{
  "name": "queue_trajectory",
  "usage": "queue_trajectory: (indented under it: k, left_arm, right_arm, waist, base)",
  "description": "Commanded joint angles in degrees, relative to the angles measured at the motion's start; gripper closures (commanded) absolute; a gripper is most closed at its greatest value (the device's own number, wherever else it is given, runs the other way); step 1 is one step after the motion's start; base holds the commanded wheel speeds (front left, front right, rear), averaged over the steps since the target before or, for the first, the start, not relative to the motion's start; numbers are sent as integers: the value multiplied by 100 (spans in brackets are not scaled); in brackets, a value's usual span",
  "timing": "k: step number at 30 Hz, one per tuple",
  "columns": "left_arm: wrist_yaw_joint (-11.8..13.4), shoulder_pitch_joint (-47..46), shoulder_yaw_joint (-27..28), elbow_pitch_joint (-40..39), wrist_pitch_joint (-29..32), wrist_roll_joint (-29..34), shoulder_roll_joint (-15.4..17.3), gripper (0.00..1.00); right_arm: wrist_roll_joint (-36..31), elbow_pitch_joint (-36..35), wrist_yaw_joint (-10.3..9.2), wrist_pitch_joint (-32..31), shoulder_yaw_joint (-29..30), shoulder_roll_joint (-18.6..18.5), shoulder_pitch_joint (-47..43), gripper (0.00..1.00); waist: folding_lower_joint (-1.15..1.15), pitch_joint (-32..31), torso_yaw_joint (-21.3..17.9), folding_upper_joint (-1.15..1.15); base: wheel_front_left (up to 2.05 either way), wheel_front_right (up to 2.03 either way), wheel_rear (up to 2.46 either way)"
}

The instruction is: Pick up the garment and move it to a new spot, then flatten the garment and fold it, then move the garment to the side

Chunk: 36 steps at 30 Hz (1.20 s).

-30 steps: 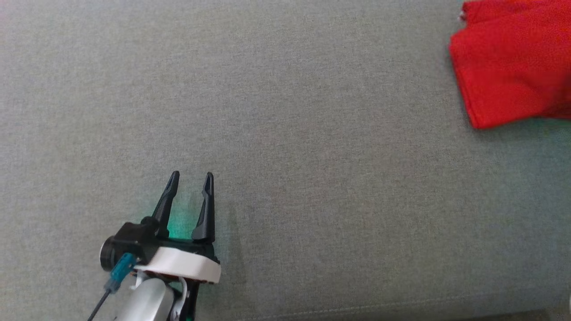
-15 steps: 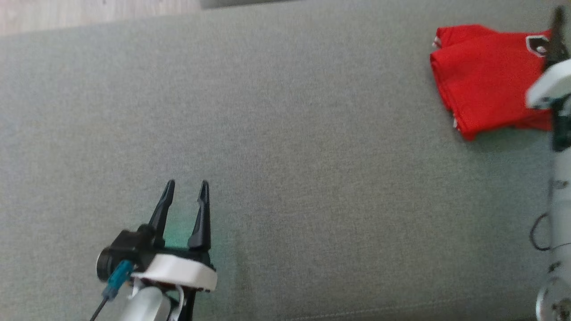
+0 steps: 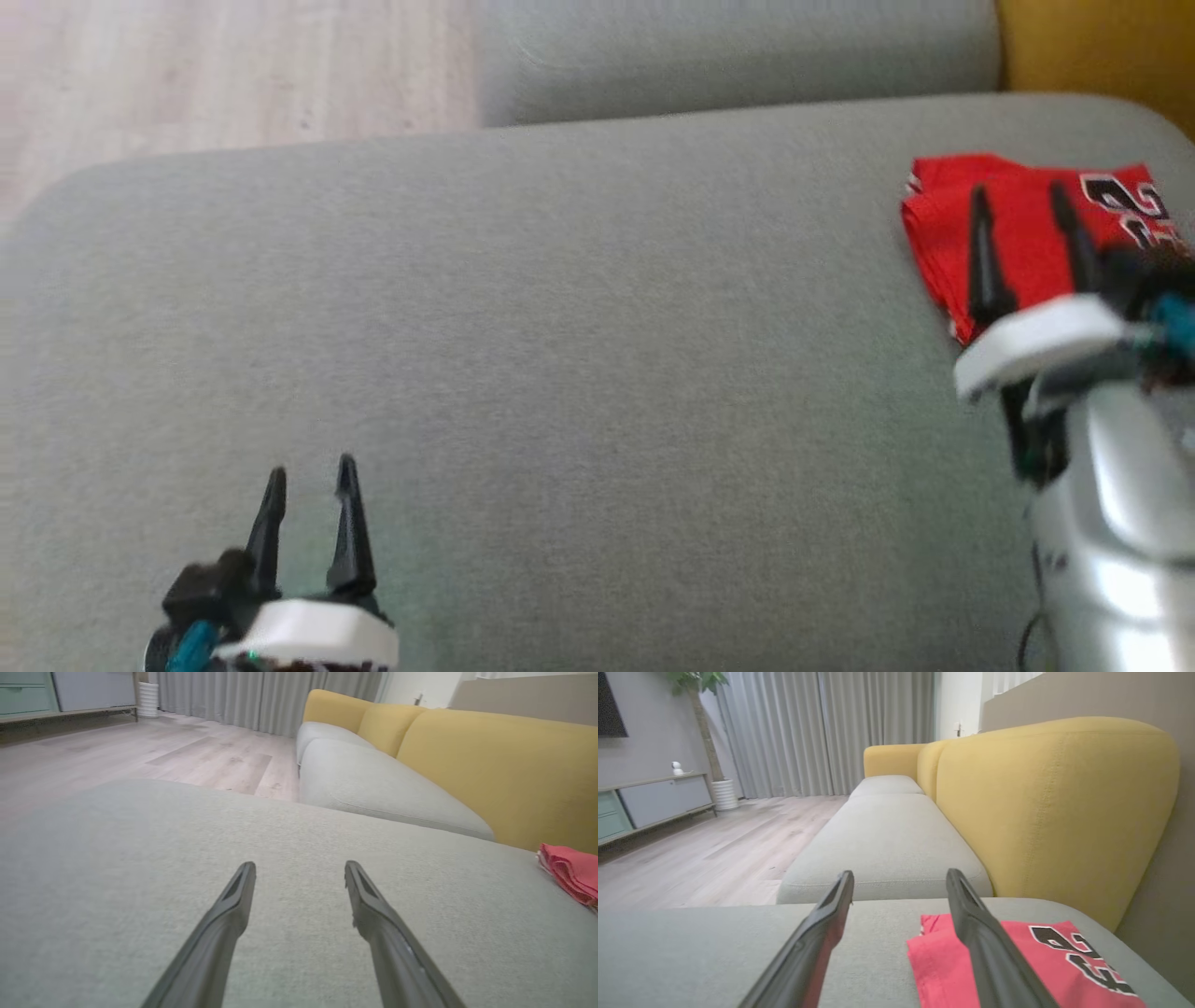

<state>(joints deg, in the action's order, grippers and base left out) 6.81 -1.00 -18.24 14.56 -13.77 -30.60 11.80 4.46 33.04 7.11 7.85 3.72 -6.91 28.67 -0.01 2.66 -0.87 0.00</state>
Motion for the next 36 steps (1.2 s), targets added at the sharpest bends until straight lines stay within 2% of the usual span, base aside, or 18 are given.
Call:
queue_trajectory:
  k: [1,8,13,20,36]
  left_arm:
    - [52,-84,267,-182,-81,-61,77,0]
    - [108,223,282,-286,-92,-133,5,0]
    - [46,311,205,-287,-77,-174,-19,0]
    - [-50,412,130,-294,-83,-180,2,0]
    - [-10,360,21,-198,22,-149,72,0]
  right_arm:
    - [0,-378,37,86,-149,101,-106,0]
    - [-201,-1401,37,114,-237,381,-1421,0]
    - [353,-1900,37,149,-516,400,-2172,0]
    - [464,-2371,37,112,-729,402,-2835,0]
    - [511,-2589,37,8,-840,402,-3133,0]
  waist:
    - [1,-178,190,0]
    - [1,-347,440,0]
    - [1,-372,499,0]
    - [1,-427,430,0]
    - [1,-434,380,0]
  base:
    - [0,0,0]
    - [0,0,0]
    - [0,0,0]
    - [0,0,0]
    - [0,0,0]
